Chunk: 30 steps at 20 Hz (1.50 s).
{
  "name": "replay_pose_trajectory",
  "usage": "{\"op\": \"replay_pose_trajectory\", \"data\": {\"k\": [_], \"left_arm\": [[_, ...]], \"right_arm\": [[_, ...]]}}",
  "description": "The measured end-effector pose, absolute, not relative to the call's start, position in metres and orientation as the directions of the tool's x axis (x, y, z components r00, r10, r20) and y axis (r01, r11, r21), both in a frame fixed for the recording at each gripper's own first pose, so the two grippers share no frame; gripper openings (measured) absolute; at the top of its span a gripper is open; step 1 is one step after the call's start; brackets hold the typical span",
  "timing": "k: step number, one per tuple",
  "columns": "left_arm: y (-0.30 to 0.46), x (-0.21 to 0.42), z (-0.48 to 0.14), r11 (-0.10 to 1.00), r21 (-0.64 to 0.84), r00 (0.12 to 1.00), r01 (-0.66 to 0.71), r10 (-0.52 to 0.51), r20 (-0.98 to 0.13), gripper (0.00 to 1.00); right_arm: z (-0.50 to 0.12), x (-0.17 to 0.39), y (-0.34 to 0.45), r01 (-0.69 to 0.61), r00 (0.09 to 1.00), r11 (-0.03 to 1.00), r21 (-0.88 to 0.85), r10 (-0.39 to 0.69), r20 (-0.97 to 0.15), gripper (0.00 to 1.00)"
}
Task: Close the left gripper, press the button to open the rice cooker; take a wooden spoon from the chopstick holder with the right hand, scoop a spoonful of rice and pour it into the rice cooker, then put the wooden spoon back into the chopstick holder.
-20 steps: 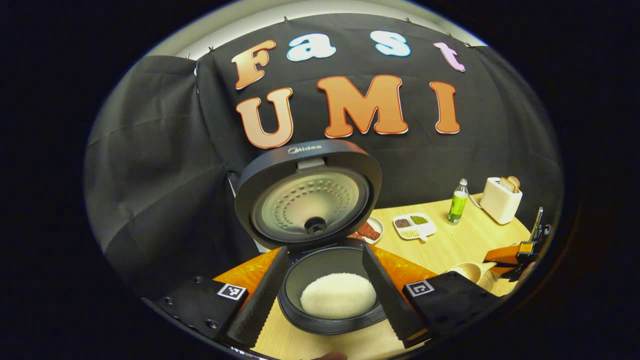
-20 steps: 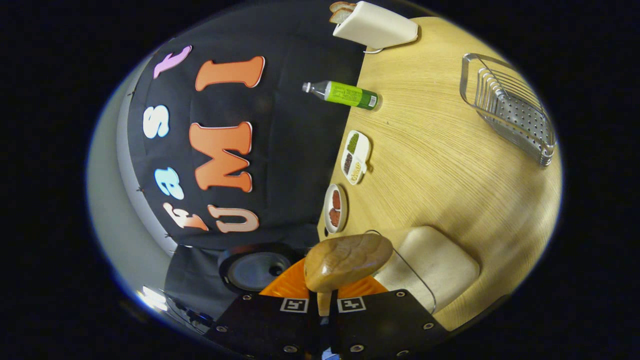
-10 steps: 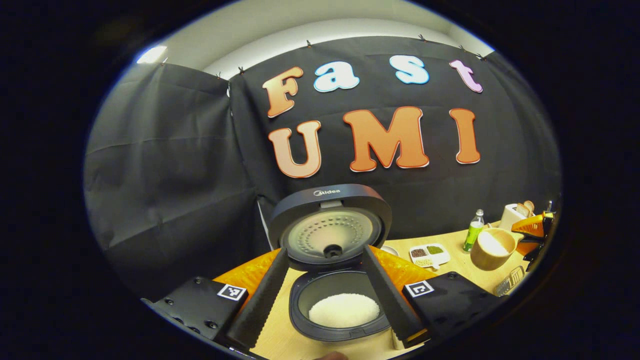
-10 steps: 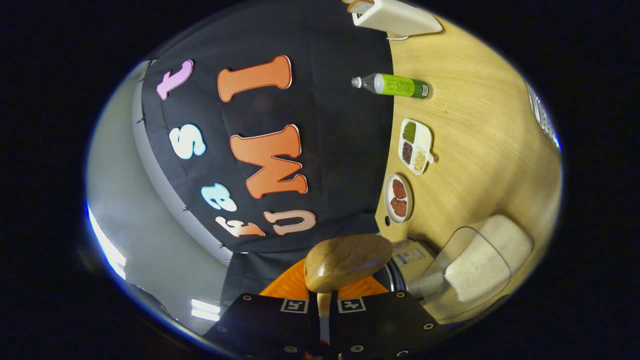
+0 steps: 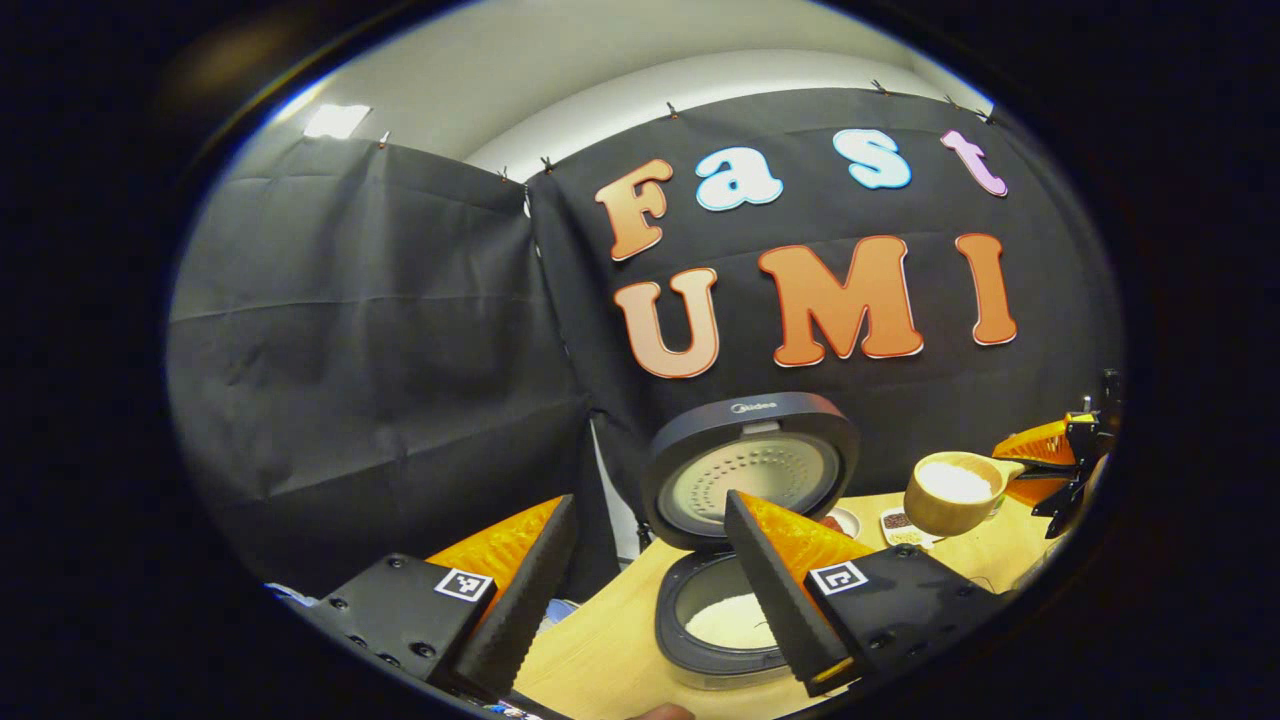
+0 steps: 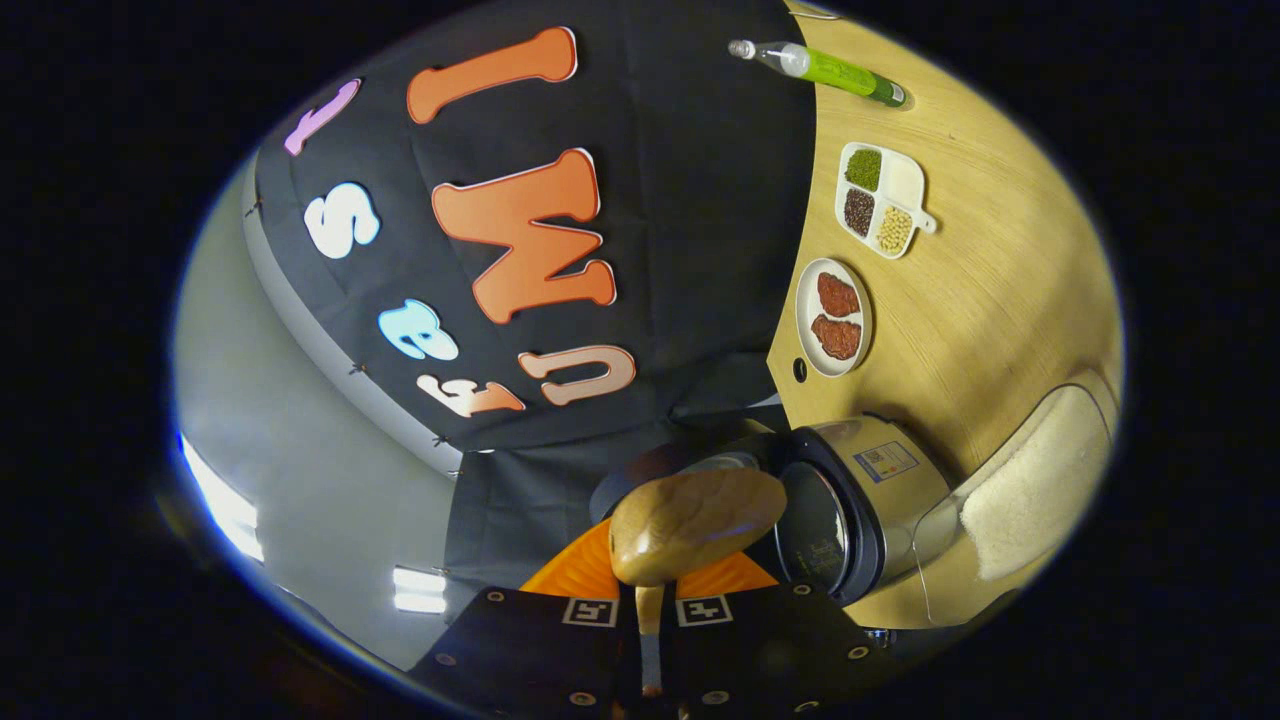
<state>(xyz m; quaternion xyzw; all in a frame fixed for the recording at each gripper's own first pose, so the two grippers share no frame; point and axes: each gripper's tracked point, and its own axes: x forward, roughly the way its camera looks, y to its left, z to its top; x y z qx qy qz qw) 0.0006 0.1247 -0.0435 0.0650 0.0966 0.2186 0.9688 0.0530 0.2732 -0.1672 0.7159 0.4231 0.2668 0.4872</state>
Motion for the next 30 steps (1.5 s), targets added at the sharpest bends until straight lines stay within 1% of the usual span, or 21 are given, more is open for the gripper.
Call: {"op": "replay_pose_trajectory", "data": {"k": [4,8,13,17,21,23,26,27,30], "left_arm": [[0.145,-0.02,-0.046,0.875,0.162,0.86,-0.456,0.48,-0.173,0.99],[0.153,-0.028,-0.056,0.866,0.183,0.849,-0.465,0.495,-0.186,0.99],[0.16,-0.03,-0.069,0.871,0.165,0.843,-0.463,0.49,-0.22,0.99],[0.173,-0.027,-0.08,0.864,0.162,0.827,-0.477,0.503,-0.249,0.99],[0.179,-0.036,-0.085,0.865,0.184,0.83,-0.467,0.501,-0.245,0.99],[0.179,-0.038,-0.087,0.867,0.182,0.83,-0.465,0.498,-0.252,0.99],[0.183,-0.041,-0.09,0.864,0.172,0.823,-0.473,0.504,-0.262,0.99],[0.185,-0.044,-0.089,0.863,0.169,0.822,-0.477,0.506,-0.263,0.92],[0.193,-0.049,-0.089,0.856,0.166,0.813,-0.49,0.517,-0.268,0.92]], "right_arm": [[-0.17,0.063,0.308,0.293,0.457,-0.074,0.953,0.886,-0.072,0.06],[-0.182,0.076,0.341,0.214,0.43,0.072,0.974,0.889,-0.16,0.07],[-0.191,0.079,0.371,0.096,0.418,0.237,0.967,0.872,-0.255,0.07],[-0.187,0.073,0.391,-0.035,0.419,0.351,0.936,0.855,-0.305,0.07],[-0.182,0.065,0.409,-0.224,0.425,0.471,0.853,0.835,-0.349,0.07],[-0.179,0.061,0.416,-0.301,0.432,0.51,0.806,0.826,-0.362,0.07],[-0.172,0.059,0.423,-0.37,0.44,0.536,0.759,0.82,-0.365,0.07],[-0.171,0.058,0.423,-0.381,0.445,0.542,0.749,0.818,-0.365,0.07],[-0.168,0.063,0.423,-0.423,0.461,0.563,0.71,0.808,-0.367,0.07]]}}
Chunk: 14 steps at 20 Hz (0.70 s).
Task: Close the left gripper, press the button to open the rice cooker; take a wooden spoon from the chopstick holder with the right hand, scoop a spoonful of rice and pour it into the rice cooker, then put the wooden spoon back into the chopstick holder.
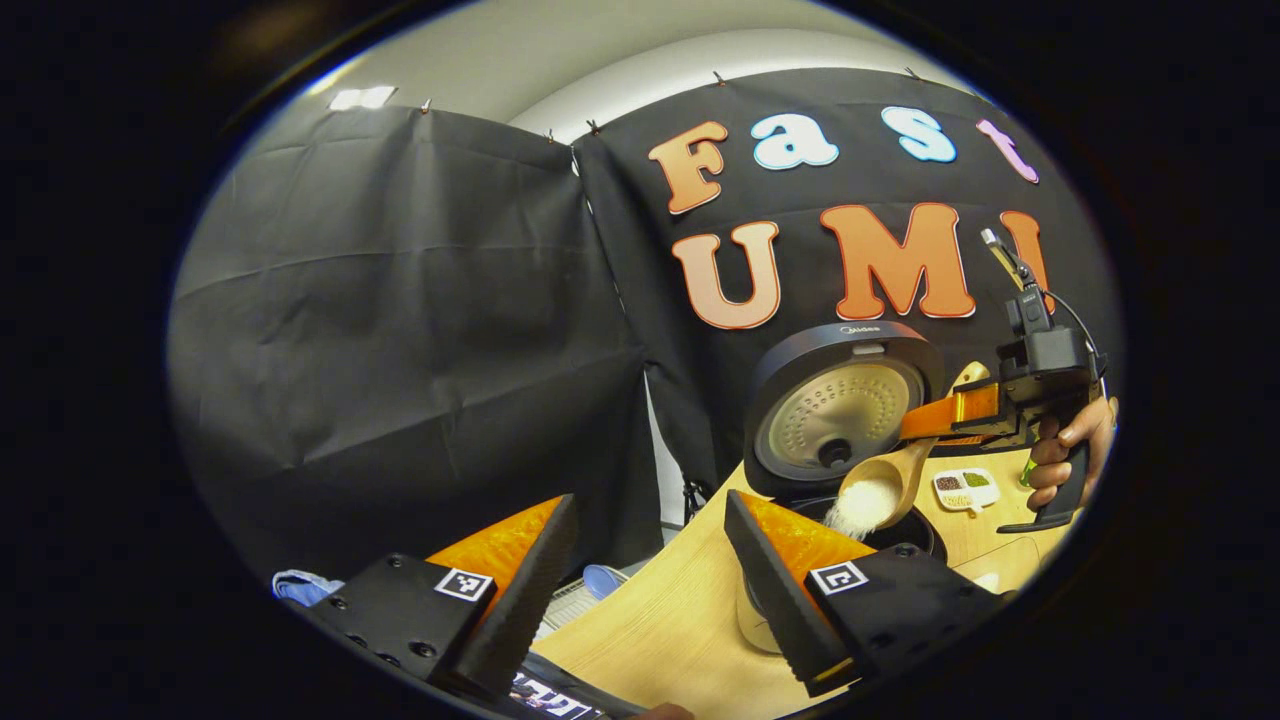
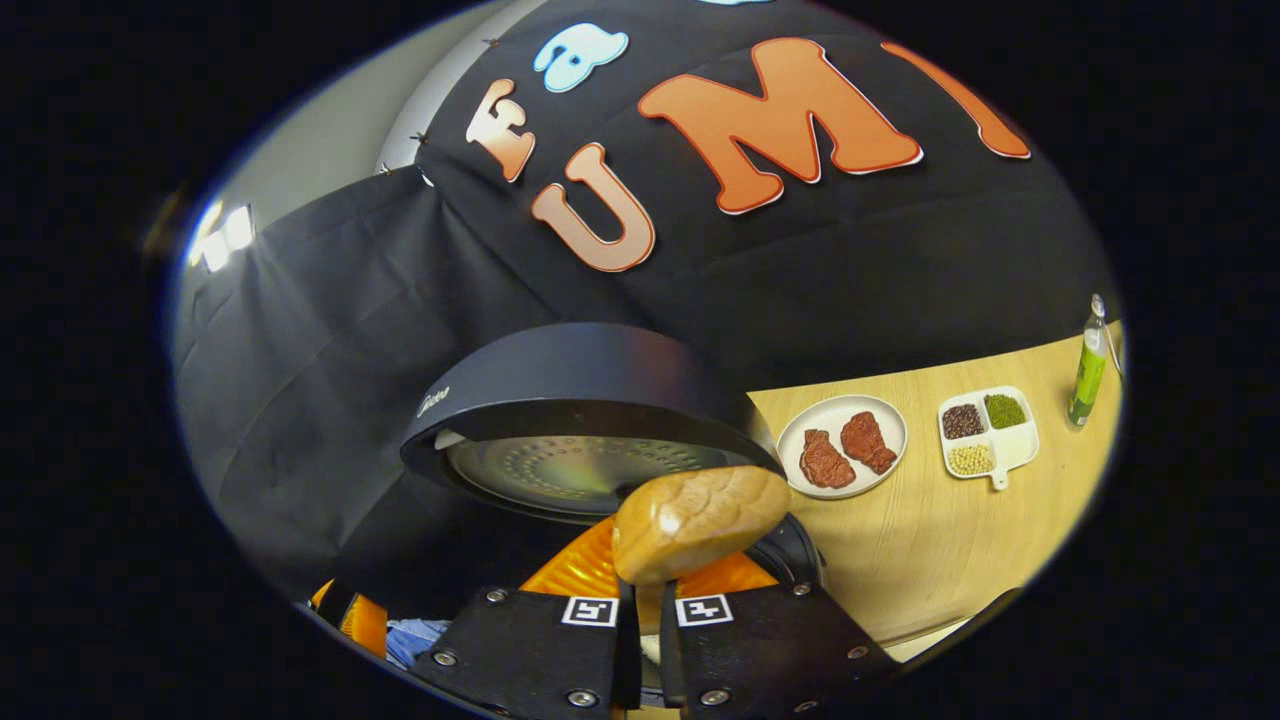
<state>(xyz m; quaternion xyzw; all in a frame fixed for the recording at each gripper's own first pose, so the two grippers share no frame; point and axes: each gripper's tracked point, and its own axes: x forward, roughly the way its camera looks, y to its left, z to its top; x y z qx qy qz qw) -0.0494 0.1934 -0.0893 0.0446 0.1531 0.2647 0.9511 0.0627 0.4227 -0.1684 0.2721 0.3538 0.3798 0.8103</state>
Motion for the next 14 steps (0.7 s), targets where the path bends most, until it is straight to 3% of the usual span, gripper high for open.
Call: {"op": "replay_pose_trajectory", "data": {"k": [12,13,14], "left_arm": [[0.1936,-0.0559,-0.0889,0.859,0.17,0.815,-0.483,0.512,-0.271,0.92],[0.1931,-0.0557,-0.0882,0.86,0.17,0.816,-0.482,0.511,-0.27,0.99],[0.1933,-0.0556,-0.0882,0.859,0.171,0.816,-0.483,0.512,-0.269,0.99]], "right_arm": [[-0.1586,0.0701,0.4189,-0.572,0.537,0.644,0.508,0.762,-0.362,0.07],[-0.1599,0.0702,0.4187,-0.582,0.54,0.649,0.49,0.759,-0.364,0.07],[-0.1601,0.0696,0.4195,-0.598,0.54,0.648,0.472,0.76,-0.362,0.07]]}}
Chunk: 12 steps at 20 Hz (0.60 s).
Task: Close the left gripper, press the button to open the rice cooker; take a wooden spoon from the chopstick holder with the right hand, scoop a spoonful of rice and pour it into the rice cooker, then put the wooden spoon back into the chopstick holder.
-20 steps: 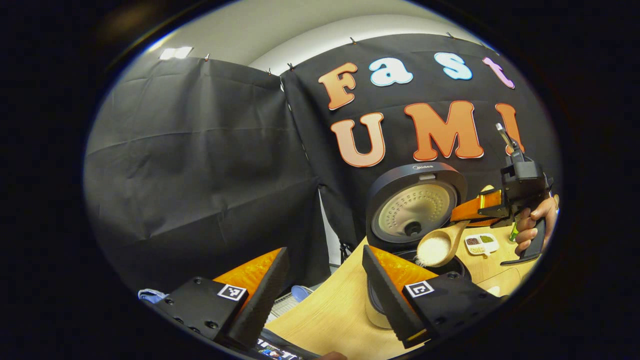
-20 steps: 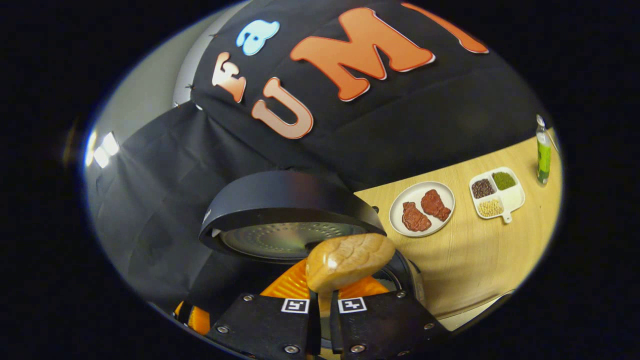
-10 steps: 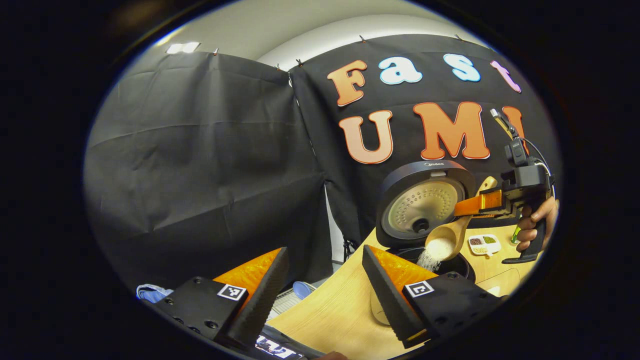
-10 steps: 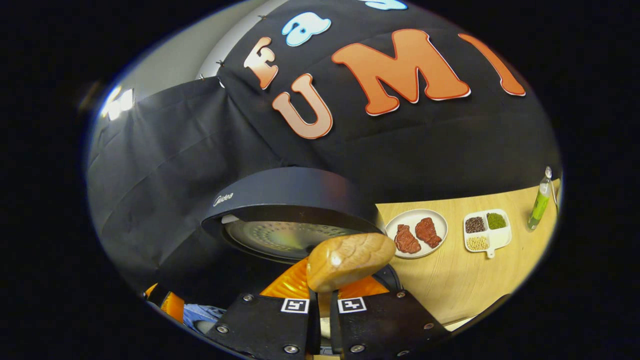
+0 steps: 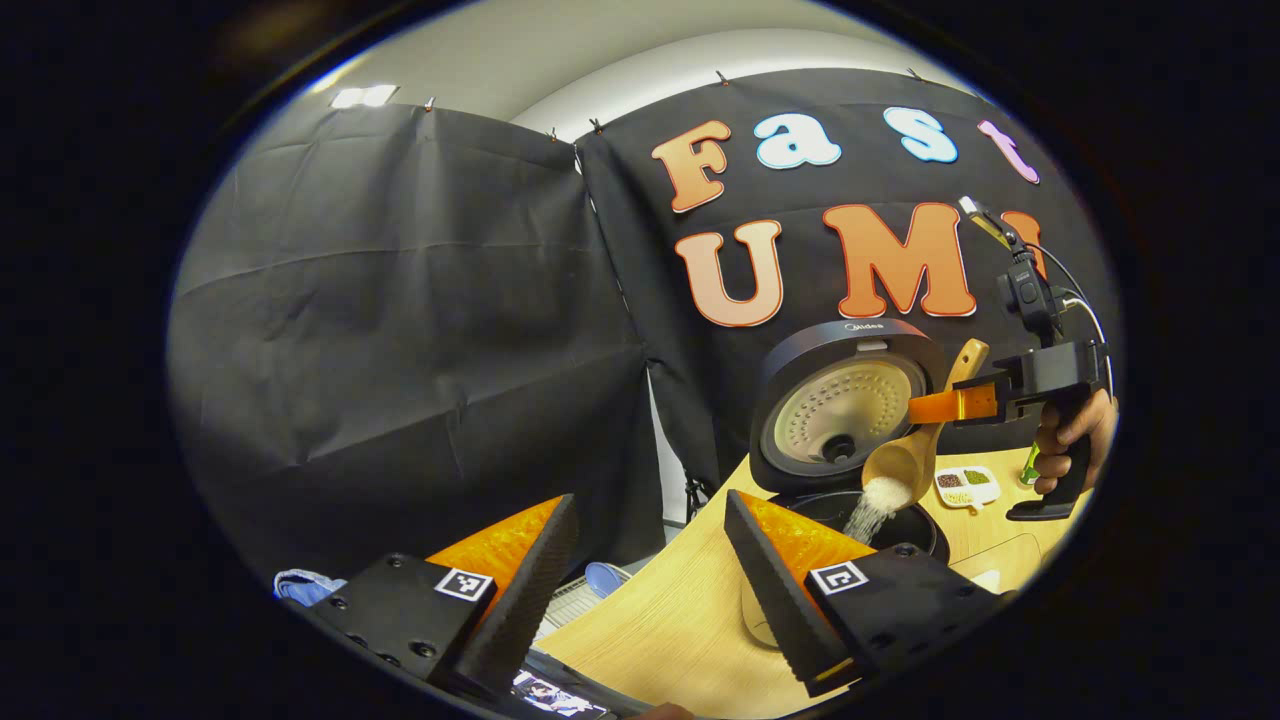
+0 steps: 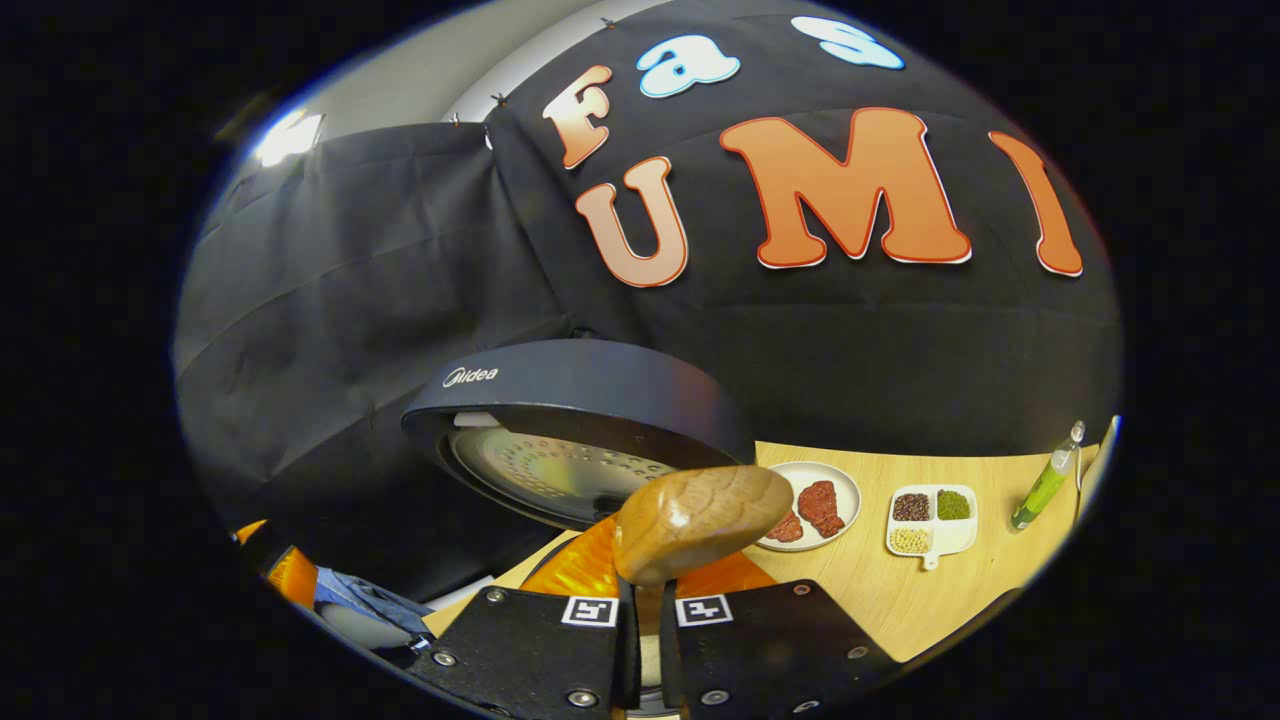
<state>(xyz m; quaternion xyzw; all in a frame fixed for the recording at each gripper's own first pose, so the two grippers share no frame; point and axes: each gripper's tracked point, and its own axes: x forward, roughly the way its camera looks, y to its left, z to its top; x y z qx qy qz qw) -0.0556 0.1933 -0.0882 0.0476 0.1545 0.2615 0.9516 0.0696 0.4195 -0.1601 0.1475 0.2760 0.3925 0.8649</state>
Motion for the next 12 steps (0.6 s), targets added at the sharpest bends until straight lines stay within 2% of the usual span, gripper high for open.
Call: {"op": "replay_pose_trajectory", "data": {"k": [4,5,12], "left_arm": [[0.195,-0.056,-0.09,0.86,0.171,0.815,-0.481,0.511,-0.273,0.99],[0.194,-0.056,-0.09,0.86,0.172,0.816,-0.48,0.51,-0.274,0.92],[0.197,-0.056,-0.09,0.857,0.176,0.812,-0.485,0.515,-0.274,0.92]], "right_arm": [[-0.156,0.07,0.424,-0.681,0.548,0.647,0.344,0.761,-0.346,0.07],[-0.156,0.071,0.424,-0.699,0.554,0.647,0.304,0.759,-0.341,0.07],[-0.14,0.063,0.432,-0.785,0.551,0.603,0.144,0.785,-0.284,0.07]]}}
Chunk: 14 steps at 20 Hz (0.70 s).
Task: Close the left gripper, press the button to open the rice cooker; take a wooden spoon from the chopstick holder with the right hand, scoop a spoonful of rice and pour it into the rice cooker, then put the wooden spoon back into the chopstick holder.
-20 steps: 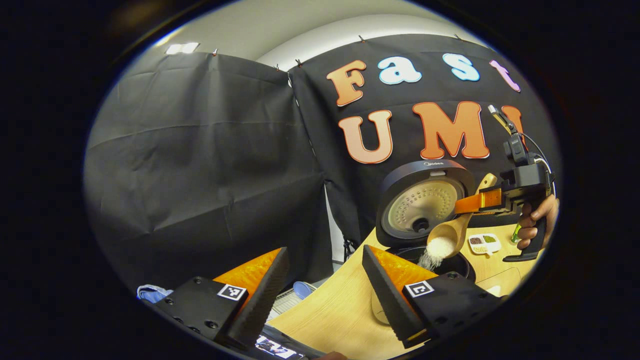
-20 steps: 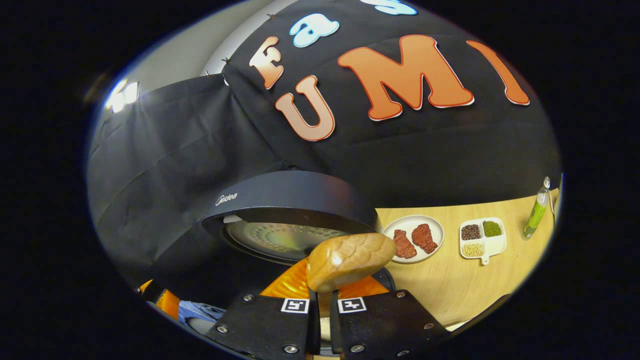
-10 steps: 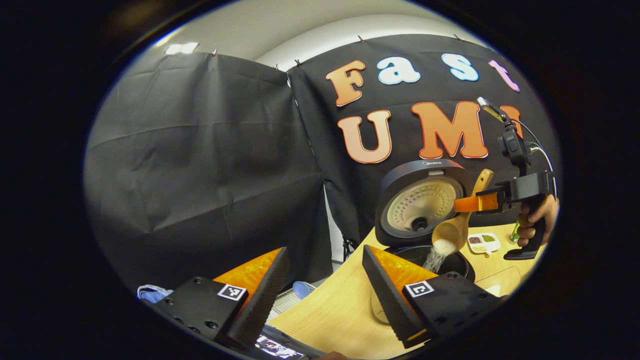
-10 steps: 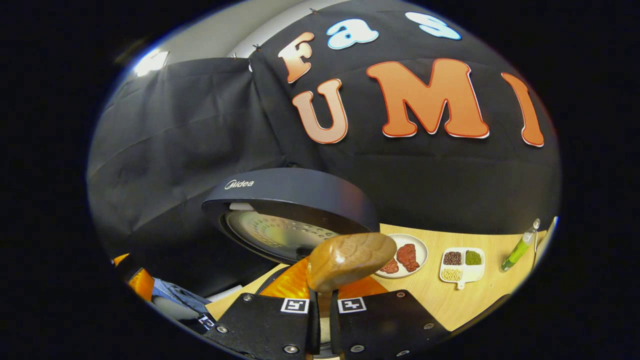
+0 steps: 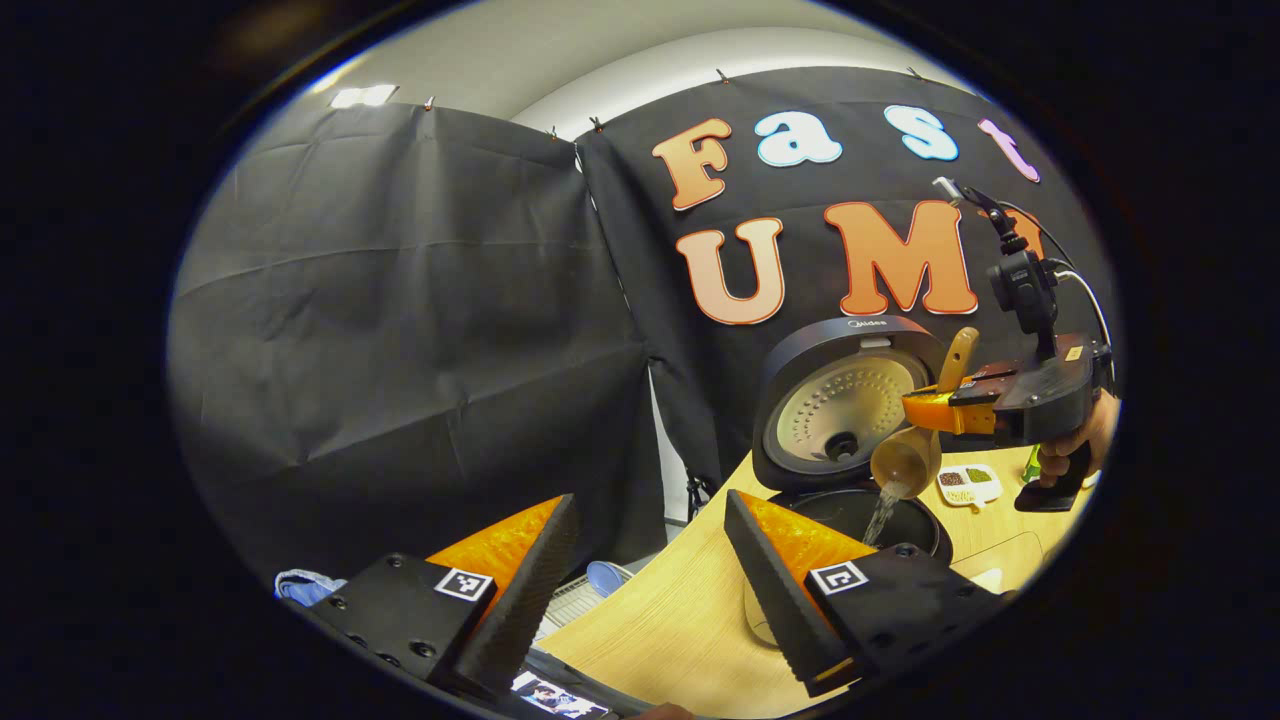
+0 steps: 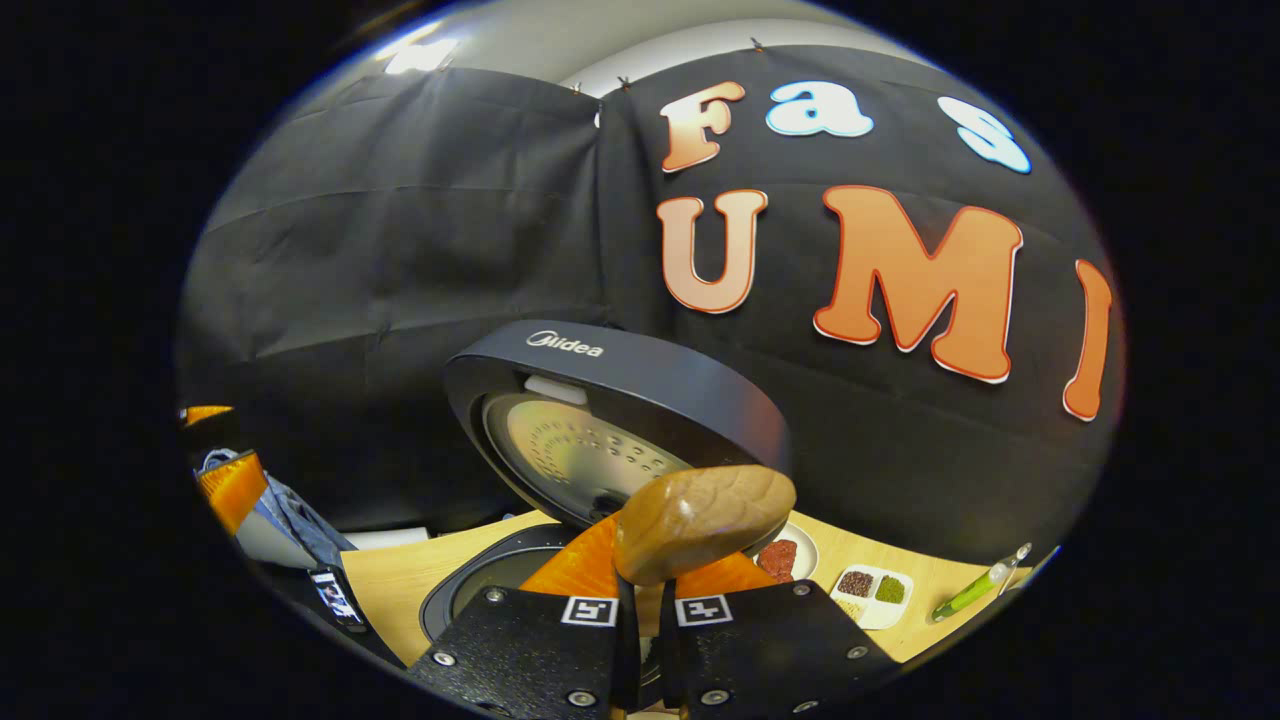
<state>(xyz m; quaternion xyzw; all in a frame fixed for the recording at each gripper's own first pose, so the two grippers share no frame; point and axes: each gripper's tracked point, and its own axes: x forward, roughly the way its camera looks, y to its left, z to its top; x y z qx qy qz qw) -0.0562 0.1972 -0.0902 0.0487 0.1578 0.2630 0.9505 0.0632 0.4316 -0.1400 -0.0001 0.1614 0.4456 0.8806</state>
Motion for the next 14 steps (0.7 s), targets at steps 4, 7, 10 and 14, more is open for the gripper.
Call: {"op": "replay_pose_trajectory", "data": {"k": [4,7,10,14], "left_arm": [[0.195,-0.053,-0.091,0.858,0.183,0.814,-0.479,0.513,-0.274,0.99],[0.19,-0.051,-0.088,0.861,0.19,0.818,-0.472,0.508,-0.269,0.92],[0.186,-0.05,-0.086,0.864,0.195,0.823,-0.464,0.502,-0.266,0.92],[0.175,-0.048,-0.087,0.869,0.203,0.828,-0.451,0.493,-0.267,0.92]], "right_arm": [[-0.134,0.058,0.432,-0.819,0.561,0.573,-0.031,0.788,-0.252,0.07],[-0.129,0.049,0.432,-0.841,0.529,0.541,-0.021,0.812,-0.246,0.07],[-0.129,0.041,0.422,-0.841,0.512,0.539,0.046,0.822,-0.251,0.07],[-0.135,0.05,0.388,-0.794,0.525,0.582,0.178,0.803,-0.283,0.07]]}}
